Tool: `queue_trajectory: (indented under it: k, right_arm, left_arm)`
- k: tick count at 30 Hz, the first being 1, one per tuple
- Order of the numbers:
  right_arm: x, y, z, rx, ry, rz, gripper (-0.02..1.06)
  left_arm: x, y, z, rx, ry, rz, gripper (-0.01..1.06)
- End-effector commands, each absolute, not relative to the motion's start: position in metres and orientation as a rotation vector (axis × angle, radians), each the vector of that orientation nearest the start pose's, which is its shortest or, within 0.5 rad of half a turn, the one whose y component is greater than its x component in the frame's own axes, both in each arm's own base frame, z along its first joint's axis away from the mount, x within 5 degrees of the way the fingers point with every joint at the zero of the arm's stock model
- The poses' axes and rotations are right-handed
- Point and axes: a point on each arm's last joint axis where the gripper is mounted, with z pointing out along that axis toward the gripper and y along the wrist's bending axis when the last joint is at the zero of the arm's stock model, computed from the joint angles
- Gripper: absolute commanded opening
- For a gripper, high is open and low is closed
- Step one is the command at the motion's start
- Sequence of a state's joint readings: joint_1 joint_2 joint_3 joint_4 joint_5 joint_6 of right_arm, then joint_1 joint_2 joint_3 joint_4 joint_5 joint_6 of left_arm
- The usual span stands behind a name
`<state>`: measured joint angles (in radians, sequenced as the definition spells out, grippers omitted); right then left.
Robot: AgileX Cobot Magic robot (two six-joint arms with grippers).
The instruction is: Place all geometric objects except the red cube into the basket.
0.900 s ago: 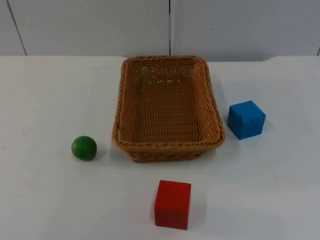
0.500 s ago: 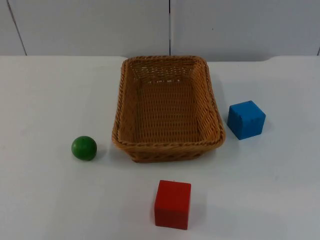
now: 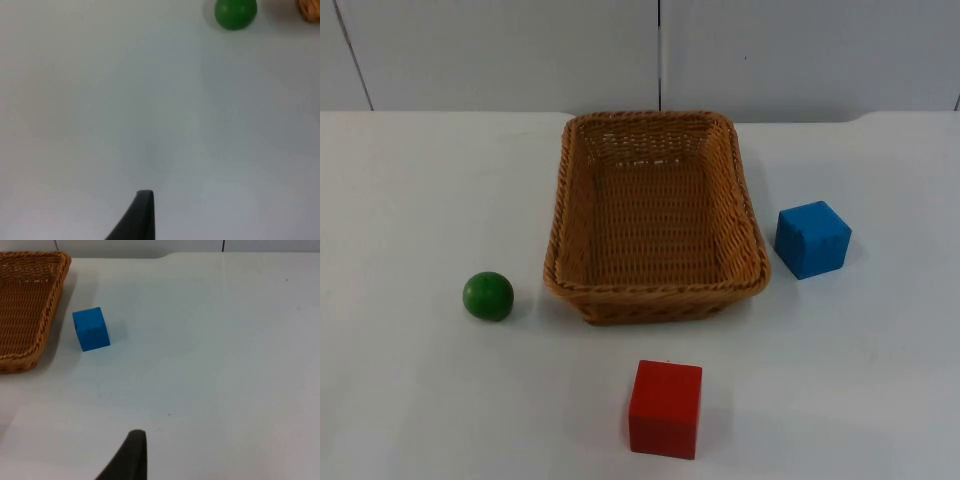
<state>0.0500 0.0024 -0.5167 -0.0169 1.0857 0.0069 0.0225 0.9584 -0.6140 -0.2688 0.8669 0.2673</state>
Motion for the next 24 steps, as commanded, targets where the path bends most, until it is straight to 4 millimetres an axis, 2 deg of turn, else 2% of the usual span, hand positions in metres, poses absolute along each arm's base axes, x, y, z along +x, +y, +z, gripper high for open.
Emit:
queue_trajectory:
  k: [1,3,7,9,16,18,22,24]
  right_arm:
    - [-0.008,-0.002,0.28,-0.037,2.046,0.011,1.05]
    - [-0.008,-0.002,0.28,-0.037,2.046,0.011,1.05]
    - [-0.008,-0.001,0.28,-0.037,2.046,0.013,1.05]
    - [-0.008,-0.001,0.28,-0.037,2.046,0.013,1.05]
    - [-0.008,-0.001,0.28,-0.037,2.046,0.013,1.05]
    - [-0.008,-0.001,0.28,-0.037,2.046,0.013,1.05]
    - [-0.008,-0.001,0.28,-0.037,2.046,0.013,1.05]
    - [-0.008,-0.001,0.28,-0.037,2.046,0.013,1.05]
  left_arm:
    - [0.171,-0.016,0.255,0.154,2.664,-0.267,1.05]
    - [0.179,-0.016,0.254,0.154,2.69,-0.276,1.05]
    - [0.218,-0.023,0.241,0.192,2.754,-0.294,1.05]
    - [0.225,-0.027,0.239,0.207,2.753,-0.296,1.05]
    - [0.272,-0.046,0.21,0.26,2.762,-0.278,1.05]
    - [0.277,-0.046,0.206,0.257,2.763,-0.273,1.05]
    - [0.298,-0.049,0.183,0.215,2.788,-0.284,1.05]
    - [0.301,-0.052,0.178,0.21,2.803,-0.29,1.04]
